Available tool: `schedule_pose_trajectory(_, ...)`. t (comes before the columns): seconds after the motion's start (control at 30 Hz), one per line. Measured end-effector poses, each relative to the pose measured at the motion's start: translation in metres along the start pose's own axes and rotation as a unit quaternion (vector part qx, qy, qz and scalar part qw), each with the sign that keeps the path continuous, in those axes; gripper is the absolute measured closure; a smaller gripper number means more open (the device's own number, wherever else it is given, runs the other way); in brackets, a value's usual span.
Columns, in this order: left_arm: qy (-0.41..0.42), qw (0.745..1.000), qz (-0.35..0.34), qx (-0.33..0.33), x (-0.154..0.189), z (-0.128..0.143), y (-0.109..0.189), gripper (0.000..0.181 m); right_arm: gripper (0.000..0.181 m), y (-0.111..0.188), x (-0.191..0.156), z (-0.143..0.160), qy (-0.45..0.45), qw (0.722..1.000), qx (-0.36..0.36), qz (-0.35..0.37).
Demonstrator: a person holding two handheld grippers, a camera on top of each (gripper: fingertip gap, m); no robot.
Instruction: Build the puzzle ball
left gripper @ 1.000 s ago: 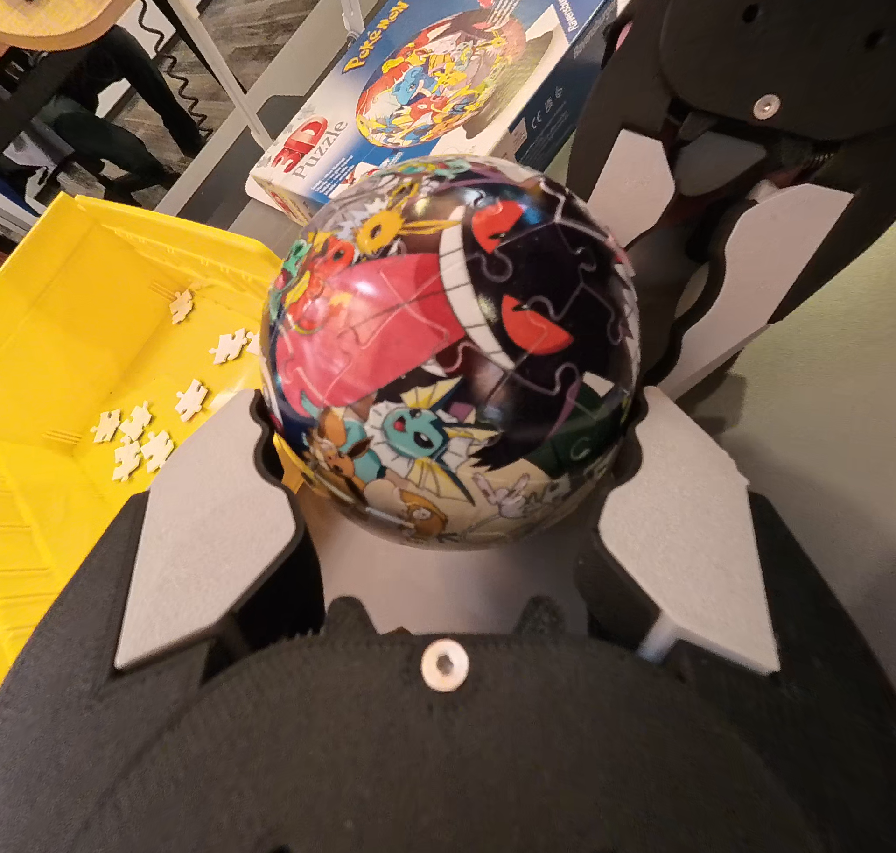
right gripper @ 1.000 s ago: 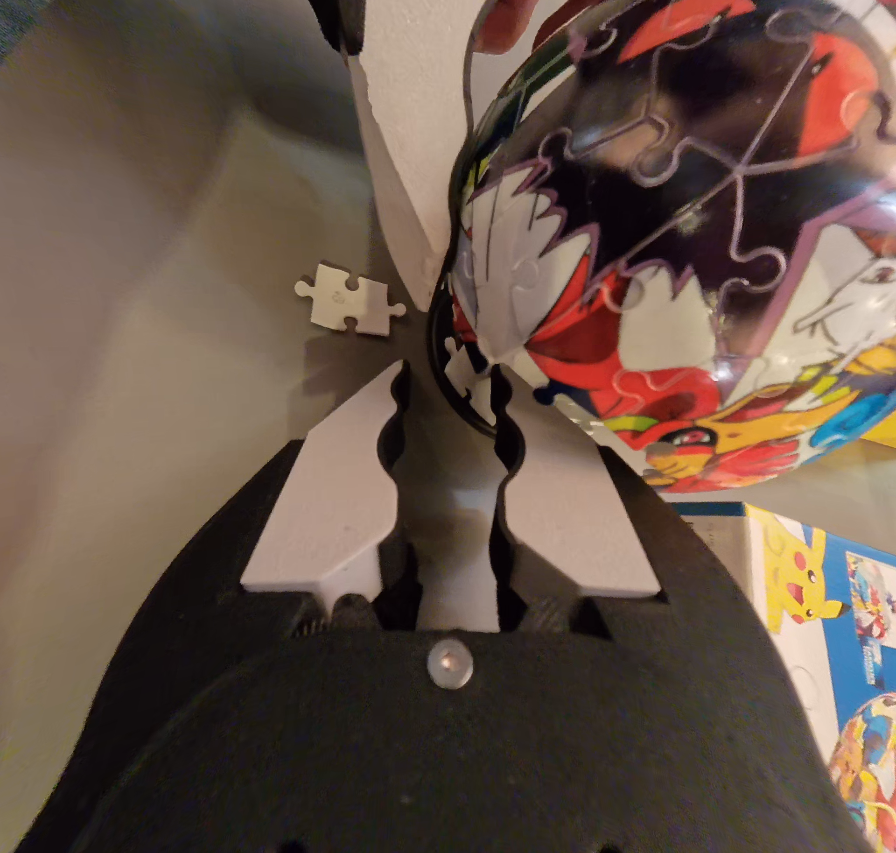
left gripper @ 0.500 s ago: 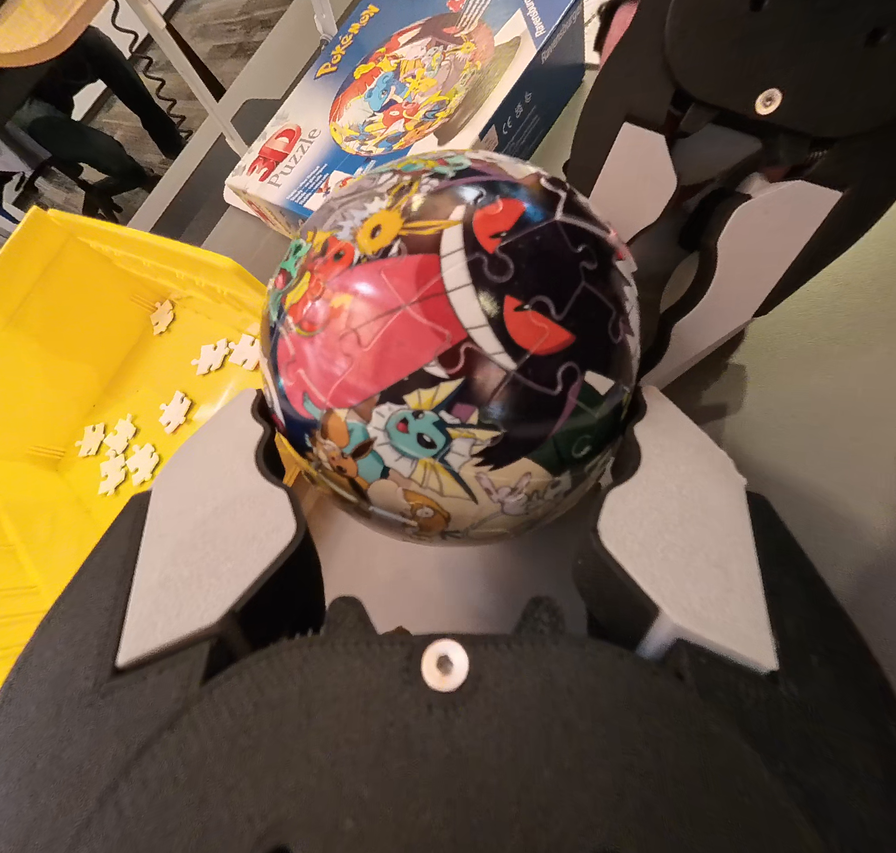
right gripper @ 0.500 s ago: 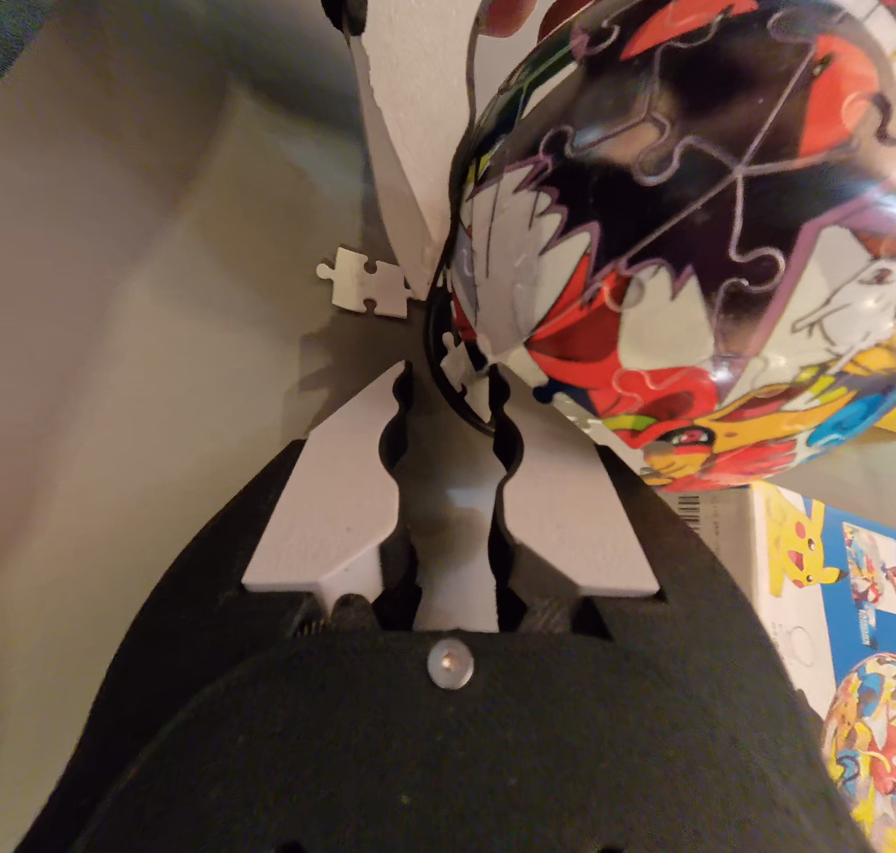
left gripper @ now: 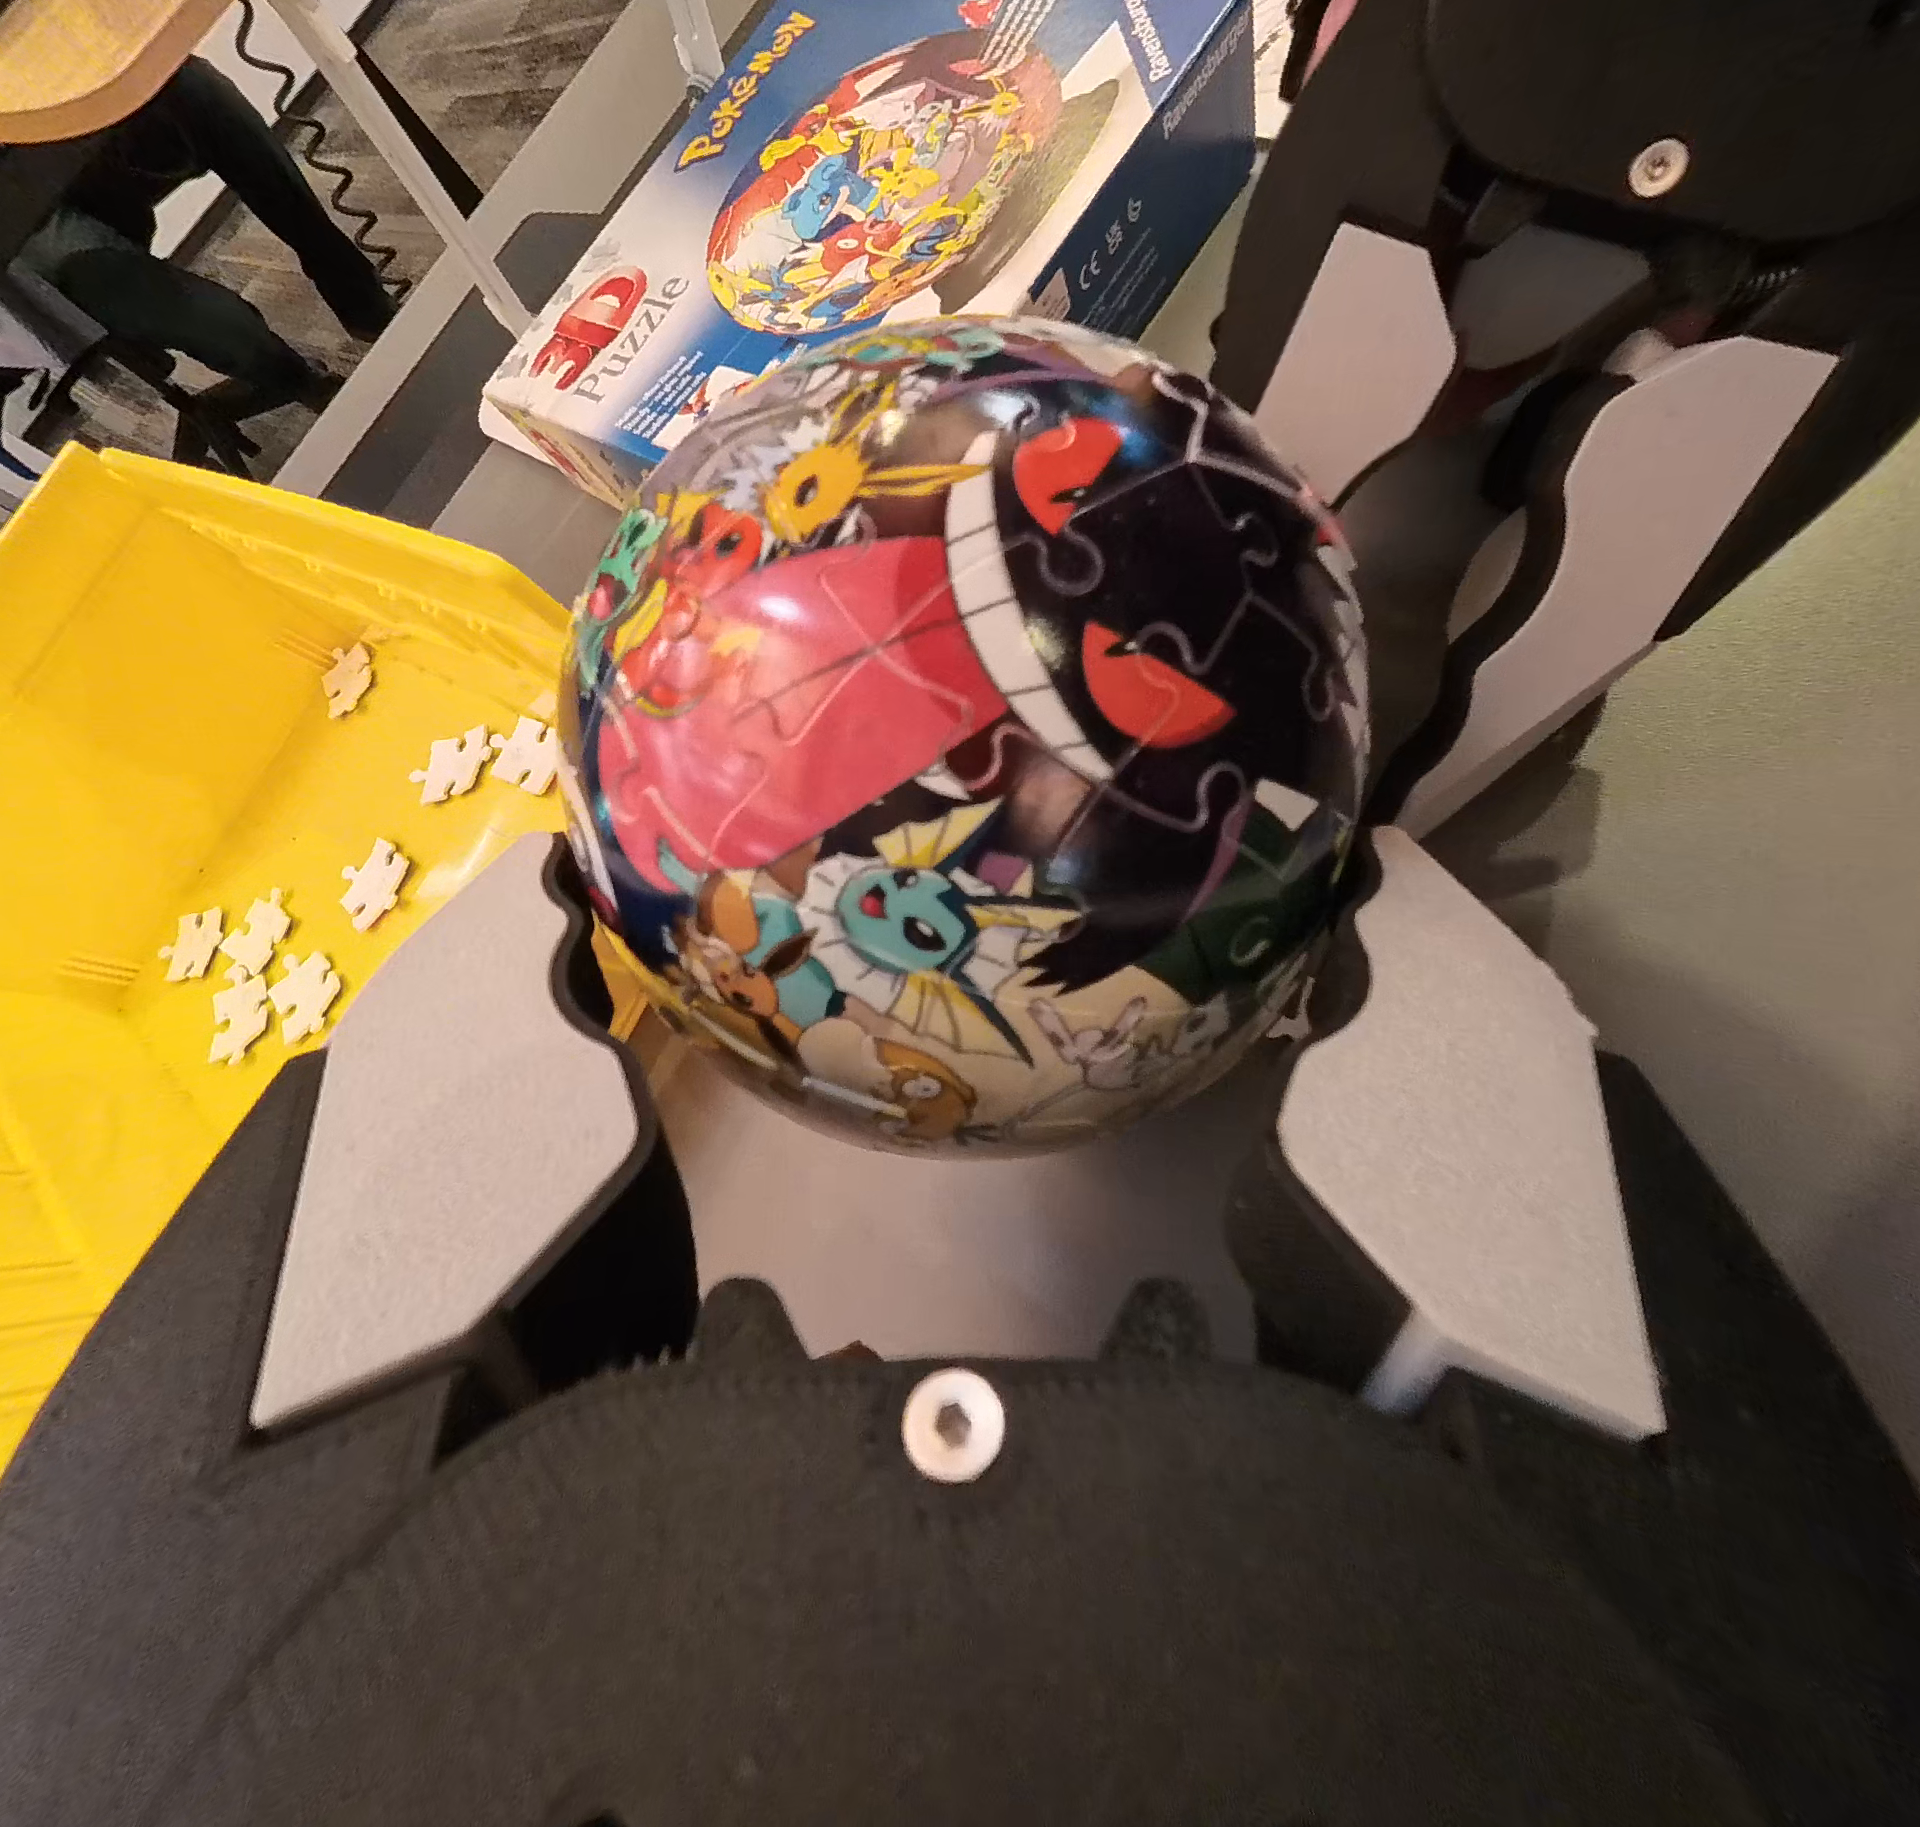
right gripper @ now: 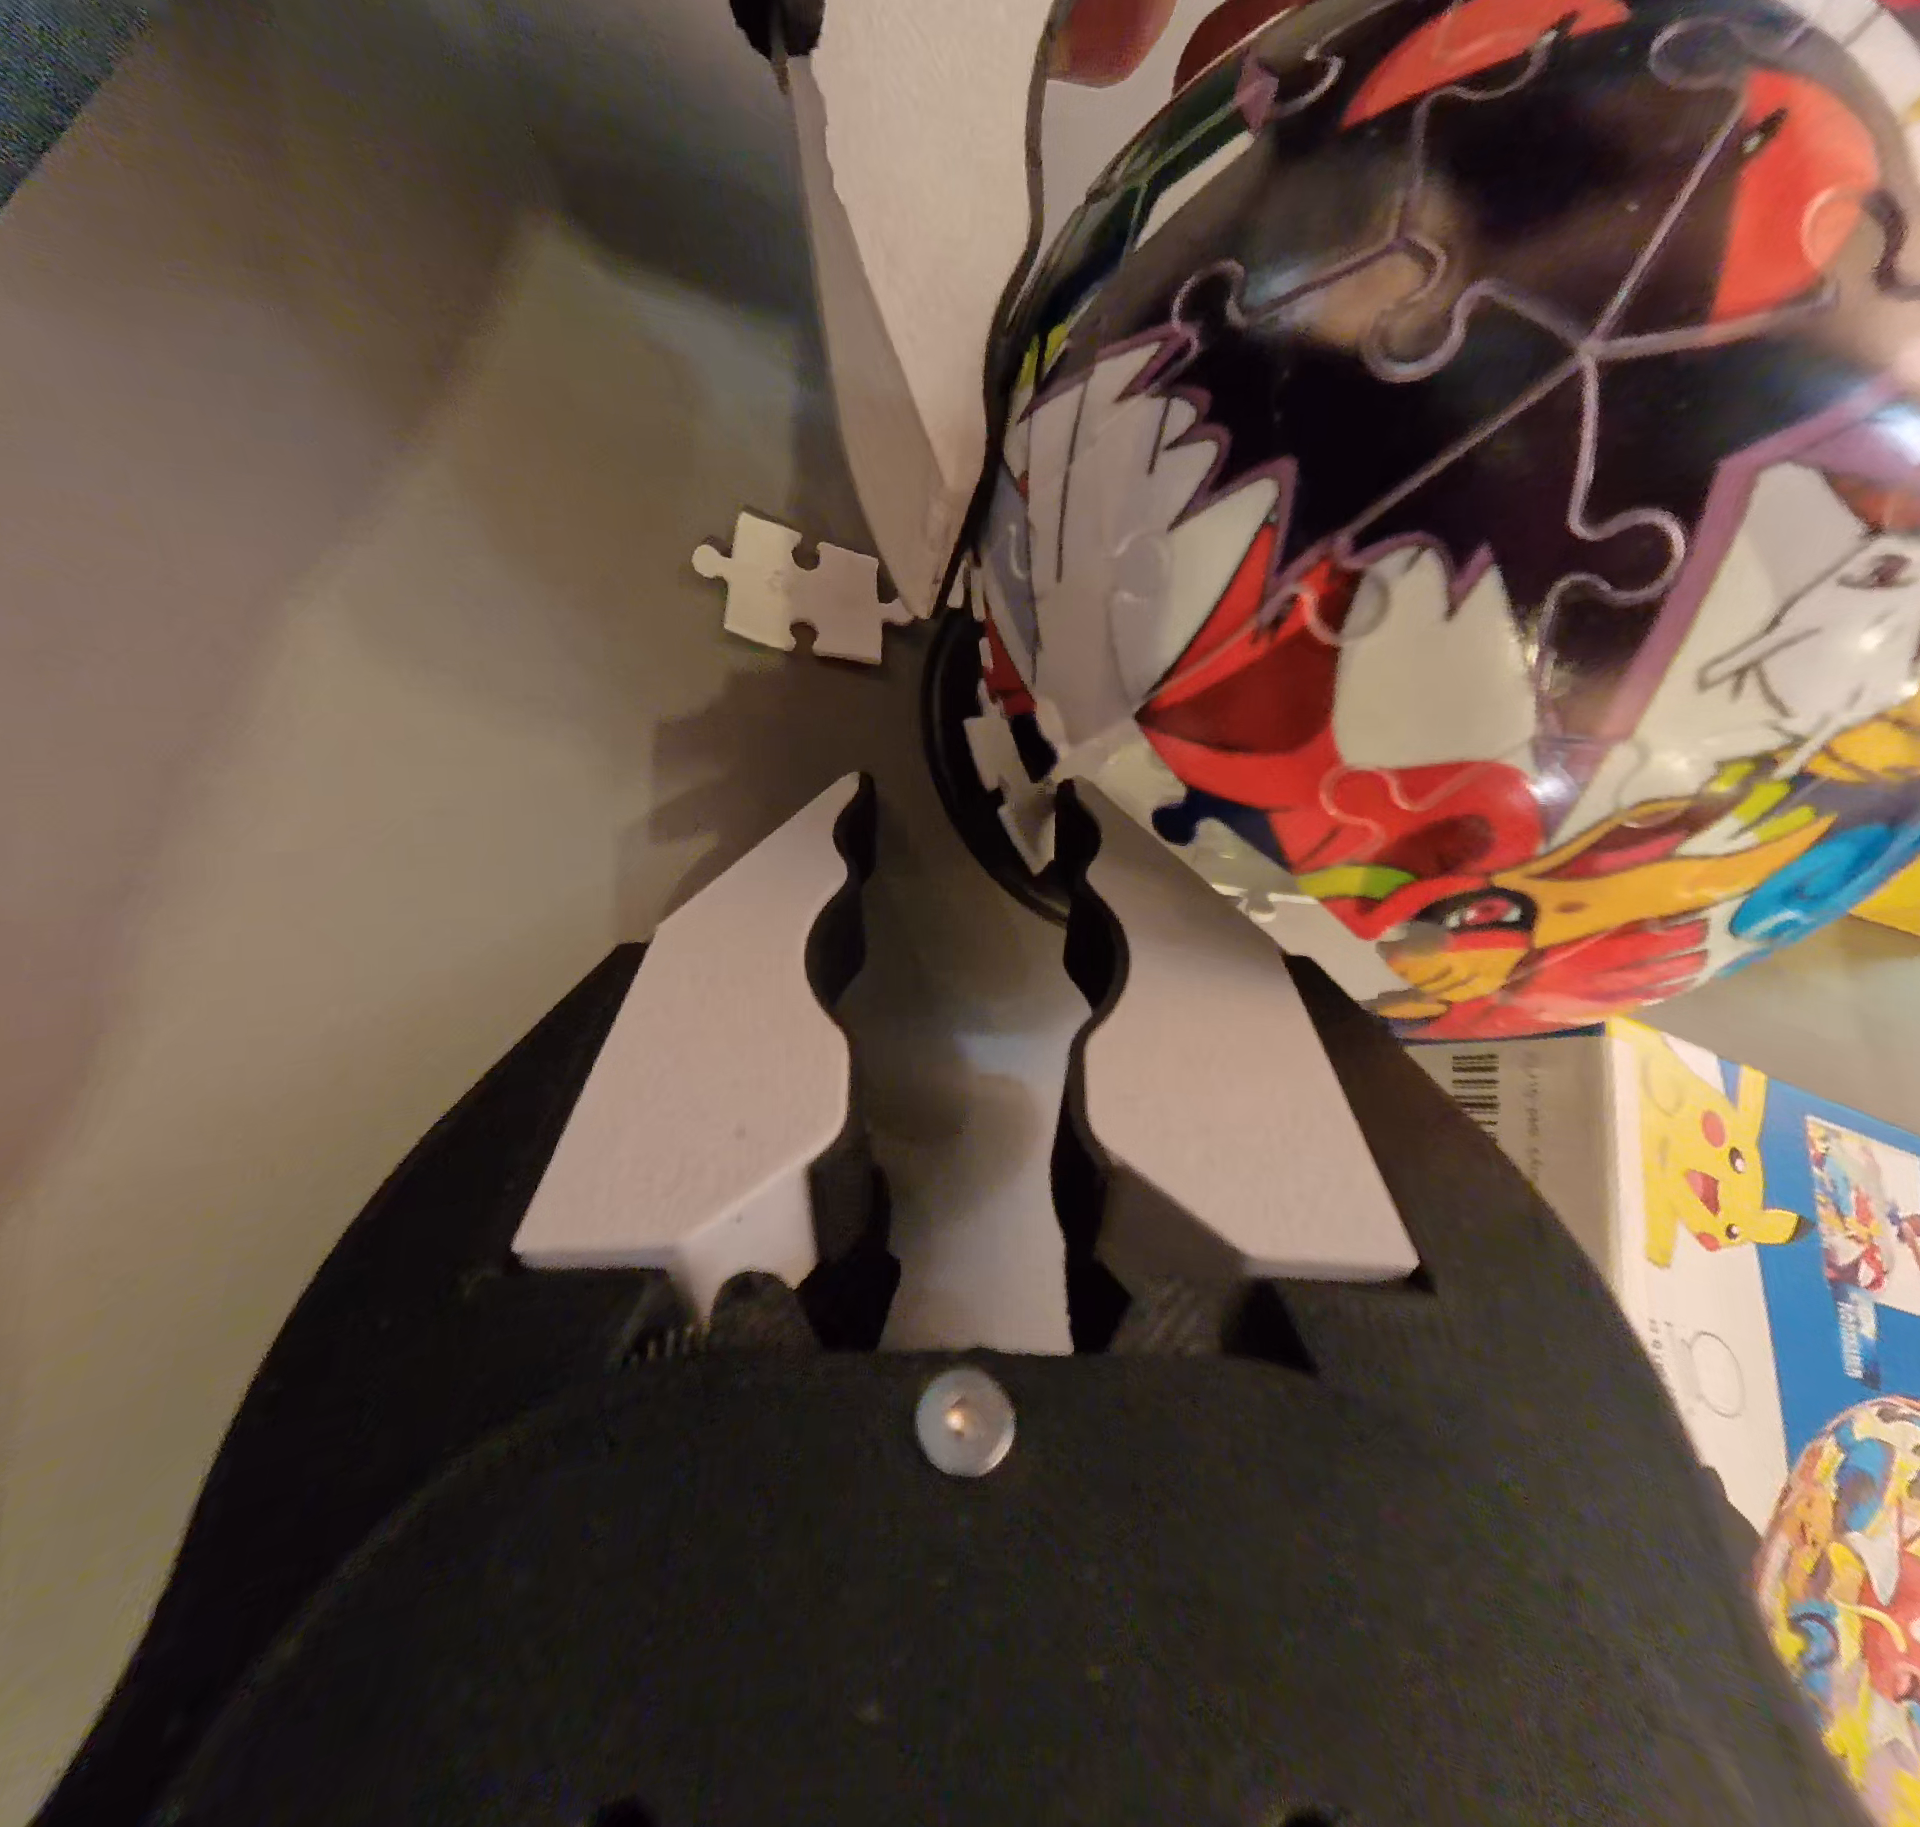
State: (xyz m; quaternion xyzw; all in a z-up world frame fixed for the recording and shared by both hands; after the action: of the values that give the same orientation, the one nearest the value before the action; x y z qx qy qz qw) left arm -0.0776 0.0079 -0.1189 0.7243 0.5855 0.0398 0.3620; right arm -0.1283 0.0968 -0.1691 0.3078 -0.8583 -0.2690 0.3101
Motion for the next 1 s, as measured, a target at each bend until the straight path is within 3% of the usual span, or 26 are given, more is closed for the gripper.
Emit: schedule_pose_trajectory(1.0,-0.002,1.0,0.008,-0.003,-0.0009,0.0015,-0.0008,0.05,0.146,0.0054,0.0036,0.0063,0.024,0.999,0.031,-0.037)
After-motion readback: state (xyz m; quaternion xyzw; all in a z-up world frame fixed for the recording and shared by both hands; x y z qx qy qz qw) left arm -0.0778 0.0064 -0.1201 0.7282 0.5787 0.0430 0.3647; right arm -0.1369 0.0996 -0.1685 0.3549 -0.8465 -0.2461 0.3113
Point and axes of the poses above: each gripper's, where its closed fingertips meet, y back along the fingers, z out of its underside, x = y × z across the jaws, the point moved 6 cm from there along y, back along the fingers, and after that the axes turned 2 degrees about -x, right-handed, at the moved point
